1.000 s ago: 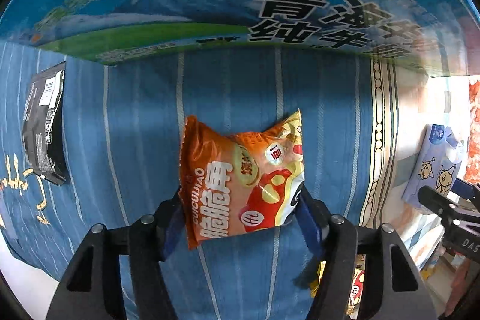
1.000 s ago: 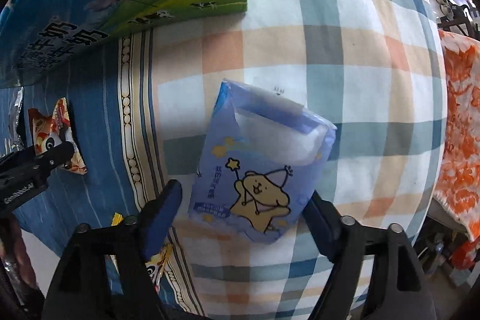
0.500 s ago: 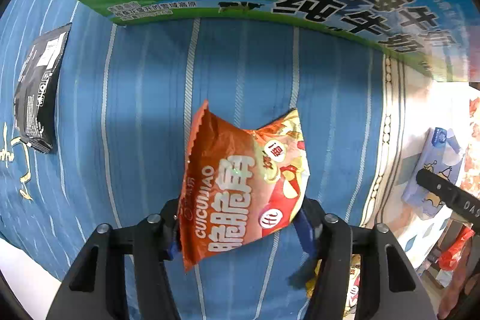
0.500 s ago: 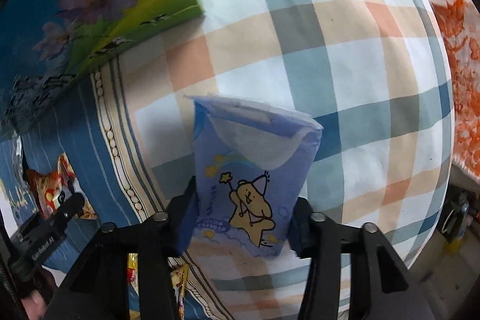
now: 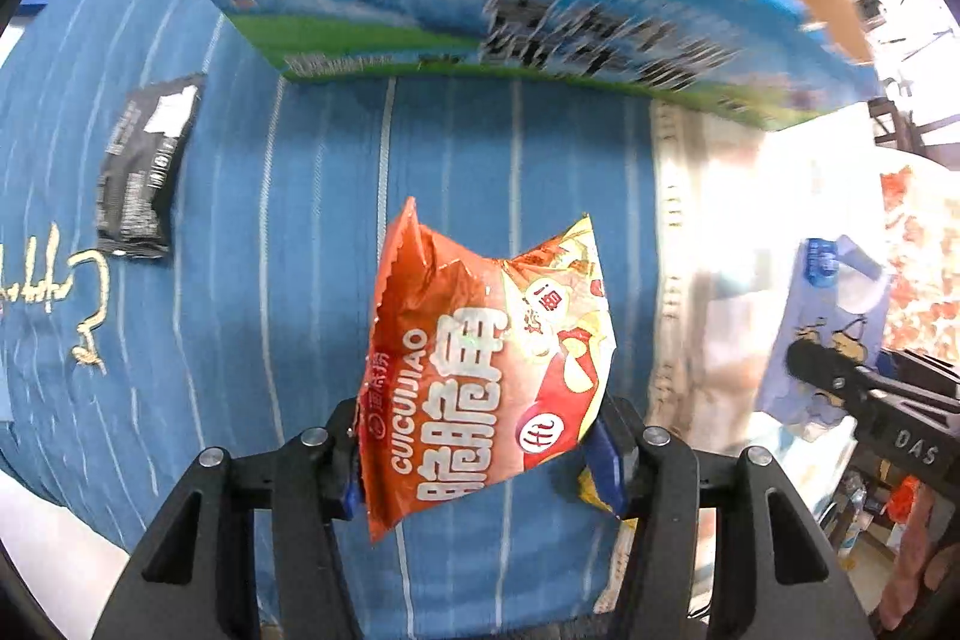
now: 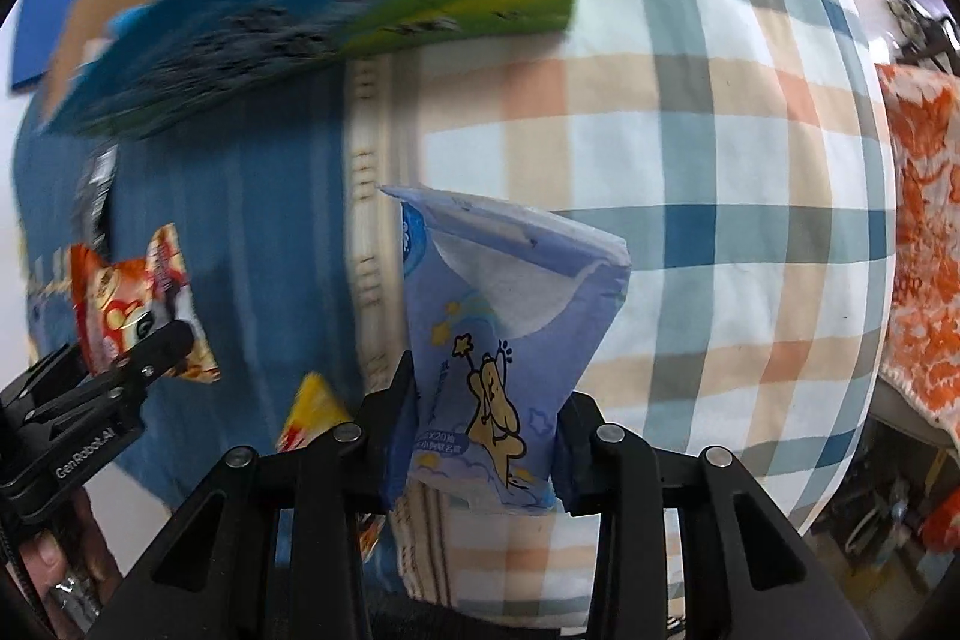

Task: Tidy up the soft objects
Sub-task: 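Lift both packs and carry them over the box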

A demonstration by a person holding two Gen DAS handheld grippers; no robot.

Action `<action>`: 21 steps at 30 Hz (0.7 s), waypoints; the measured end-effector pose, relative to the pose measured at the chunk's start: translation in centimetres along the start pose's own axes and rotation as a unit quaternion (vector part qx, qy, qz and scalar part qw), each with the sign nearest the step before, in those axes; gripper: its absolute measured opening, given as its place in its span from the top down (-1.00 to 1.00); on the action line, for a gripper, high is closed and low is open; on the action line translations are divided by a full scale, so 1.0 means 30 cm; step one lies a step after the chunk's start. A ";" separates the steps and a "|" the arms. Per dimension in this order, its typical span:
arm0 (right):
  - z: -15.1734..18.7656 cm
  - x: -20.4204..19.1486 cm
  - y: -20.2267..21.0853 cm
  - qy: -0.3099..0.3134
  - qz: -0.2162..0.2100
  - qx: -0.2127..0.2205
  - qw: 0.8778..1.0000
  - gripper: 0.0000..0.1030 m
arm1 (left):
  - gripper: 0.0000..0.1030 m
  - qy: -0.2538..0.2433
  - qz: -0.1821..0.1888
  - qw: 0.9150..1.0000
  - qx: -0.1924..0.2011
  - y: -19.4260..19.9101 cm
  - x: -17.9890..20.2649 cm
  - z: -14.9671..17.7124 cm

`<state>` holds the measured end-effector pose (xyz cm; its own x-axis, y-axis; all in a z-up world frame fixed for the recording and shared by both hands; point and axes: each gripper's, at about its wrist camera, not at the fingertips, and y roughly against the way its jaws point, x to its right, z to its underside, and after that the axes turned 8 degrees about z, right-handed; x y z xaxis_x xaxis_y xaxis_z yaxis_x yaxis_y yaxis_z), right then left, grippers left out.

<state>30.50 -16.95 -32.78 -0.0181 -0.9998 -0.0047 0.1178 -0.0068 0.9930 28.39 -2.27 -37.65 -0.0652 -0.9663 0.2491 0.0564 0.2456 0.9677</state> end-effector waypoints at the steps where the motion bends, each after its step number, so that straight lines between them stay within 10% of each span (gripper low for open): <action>1: 0.018 -0.007 0.040 0.008 -0.003 0.008 1.000 0.24 | -0.04 -0.002 0.004 1.000 0.007 0.030 0.009 0.014; 21: 0.040 -0.140 0.498 0.055 -0.034 0.104 0.992 0.25 | -0.04 -0.044 0.030 0.989 0.137 0.475 0.148 -0.031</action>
<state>31.14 -12.84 -17.79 0.0911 -0.9931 -0.0739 -0.0877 -0.0819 0.9928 29.83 -3.12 -22.80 -0.1580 -0.9420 0.2962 -0.2094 0.3251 0.9222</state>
